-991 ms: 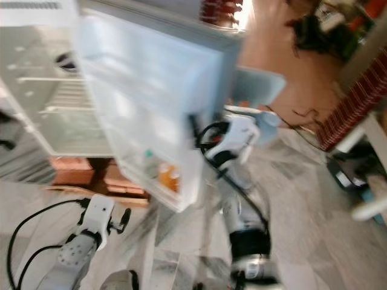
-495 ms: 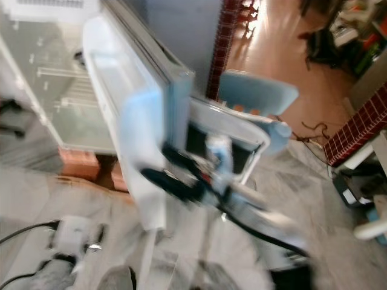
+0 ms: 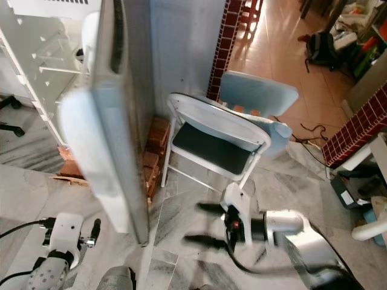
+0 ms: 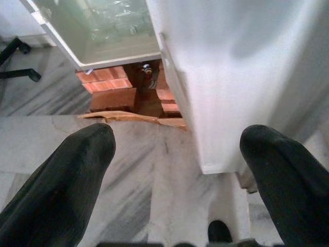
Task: Restocking fridge
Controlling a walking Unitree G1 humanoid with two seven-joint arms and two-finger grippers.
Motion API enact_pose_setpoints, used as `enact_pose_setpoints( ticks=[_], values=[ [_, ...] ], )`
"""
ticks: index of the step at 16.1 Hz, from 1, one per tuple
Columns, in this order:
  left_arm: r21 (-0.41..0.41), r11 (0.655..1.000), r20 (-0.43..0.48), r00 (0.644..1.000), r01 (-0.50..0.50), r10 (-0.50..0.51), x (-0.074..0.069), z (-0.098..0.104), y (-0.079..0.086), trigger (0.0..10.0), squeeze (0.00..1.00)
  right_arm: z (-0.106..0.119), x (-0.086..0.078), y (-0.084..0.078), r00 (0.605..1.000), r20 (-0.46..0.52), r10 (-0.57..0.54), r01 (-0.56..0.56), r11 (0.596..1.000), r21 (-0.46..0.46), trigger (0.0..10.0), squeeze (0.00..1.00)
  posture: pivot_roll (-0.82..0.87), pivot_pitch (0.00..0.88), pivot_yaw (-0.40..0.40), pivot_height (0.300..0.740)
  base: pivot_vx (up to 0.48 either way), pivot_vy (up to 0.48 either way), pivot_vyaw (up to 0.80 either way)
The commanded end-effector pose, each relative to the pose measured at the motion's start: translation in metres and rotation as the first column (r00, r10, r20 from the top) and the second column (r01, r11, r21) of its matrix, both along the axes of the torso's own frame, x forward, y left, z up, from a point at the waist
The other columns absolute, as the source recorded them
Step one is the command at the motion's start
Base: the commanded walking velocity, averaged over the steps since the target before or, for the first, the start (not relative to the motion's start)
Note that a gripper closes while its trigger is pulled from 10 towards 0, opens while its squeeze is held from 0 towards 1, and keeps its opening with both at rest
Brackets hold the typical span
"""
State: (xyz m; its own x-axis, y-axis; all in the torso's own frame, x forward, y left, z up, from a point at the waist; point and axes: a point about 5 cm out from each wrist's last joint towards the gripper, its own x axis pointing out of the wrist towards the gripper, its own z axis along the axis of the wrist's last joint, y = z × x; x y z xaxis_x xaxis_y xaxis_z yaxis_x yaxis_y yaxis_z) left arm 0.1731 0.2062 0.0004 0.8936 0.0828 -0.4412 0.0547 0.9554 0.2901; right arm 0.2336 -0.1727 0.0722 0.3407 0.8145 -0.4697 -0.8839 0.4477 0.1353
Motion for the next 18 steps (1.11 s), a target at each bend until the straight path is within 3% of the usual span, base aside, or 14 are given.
enact_pose_setpoints(
  ticks=[1,4,5,8,9,10,12,13,14,16,18],
  values=[
    [0.001,1.000,0.002,1.000,0.024,-0.024,-0.004,-0.001,-0.002,10.0,0.00,-0.005,0.014,-0.005,0.991,0.094,-0.093,0.100,0.992,-0.082,10.0,0.00,0.17,0.085,-0.071,0.740,0.000,0.000,0.00],
    [0.016,0.987,0.052,0.985,0.163,-0.164,0.005,0.003,-0.009,10.0,0.00,-0.005,0.026,0.000,0.977,0.151,-0.151,0.163,0.985,-0.065,10.0,0.00,0.18,0.084,-0.074,0.740,0.000,0.000,0.00],
    [0.051,0.966,0.091,0.962,0.253,-0.256,0.020,0.008,-0.017,10.0,0.00,-0.008,0.037,0.011,0.959,0.216,-0.186,0.203,0.977,-0.060,10.0,0.00,0.18,0.082,-0.079,0.740,0.000,0.000,0.00],
    [0.094,0.967,0.139,0.959,0.238,-0.249,0.054,0.018,-0.013,10.0,0.00,-0.006,0.047,0.028,0.925,0.303,-0.230,0.246,0.969,-0.013,10.0,0.00,0.18,0.076,-0.085,0.740,0.000,0.000,0.00],
    [0.134,0.972,0.158,0.964,0.194,-0.214,0.065,0.024,-0.005,10.0,0.00,-0.004,0.048,0.032,0.919,0.312,-0.242,0.253,0.968,0.006,10.0,0.00,0.17,0.073,-0.085,0.740,0.000,0.000,0.00],
    [0.176,0.981,0.197,0.974,0.079,-0.113,0.075,0.031,0.016,10.0,0.00,-0.006,0.047,0.035,0.918,0.315,-0.243,0.253,0.967,0.008,10.0,0.00,0.17,0.071,-0.082,0.740,0.000,0.000,0.00],
    [0.174,0.980,0.251,0.967,-0.092,0.046,0.077,0.041,0.045,10.0,0.00,-0.010,0.044,0.036,0.921,0.312,-0.234,0.246,0.969,0.002,10.0,0.00,0.17,0.071,-0.082,0.740,0.000,0.000,0.00],
    [0.197,0.966,0.273,0.956,-0.168,0.111,0.070,0.045,0.063,10.0,0.00,-0.014,0.042,0.035,0.921,0.311,-0.235,0.249,0.969,-0.005,10.0,0.00,0.16,0.073,-0.079,0.740,0.000,0.000,0.00],
    [0.207,0.960,0.290,0.949,-0.186,0.122,0.063,0.047,0.069,10.0,0.00,-0.016,0.041,0.034,0.920,0.313,-0.235,0.250,0.968,-0.009,10.0,0.00,0.16,0.077,-0.078,0.740,0.000,0.000,0.00],
    [0.184,0.978,0.318,0.947,-0.099,0.036,0.047,0.046,0.041,10.0,0.00,-0.021,0.039,0.036,0.924,0.312,-0.221,0.241,0.970,-0.026,10.0,0.00,0.17,0.083,-0.082,0.740,0.000,0.000,0.00],
    [0.158,0.983,0.349,0.937,-0.091,0.031,0.045,0.048,0.027,10.0,0.00,-0.022,0.038,0.036,0.925,0.315,-0.211,0.233,0.972,-0.034,10.0,0.00,0.17,0.088,-0.087,0.740,0.000,0.000,0.00]
  ],
)
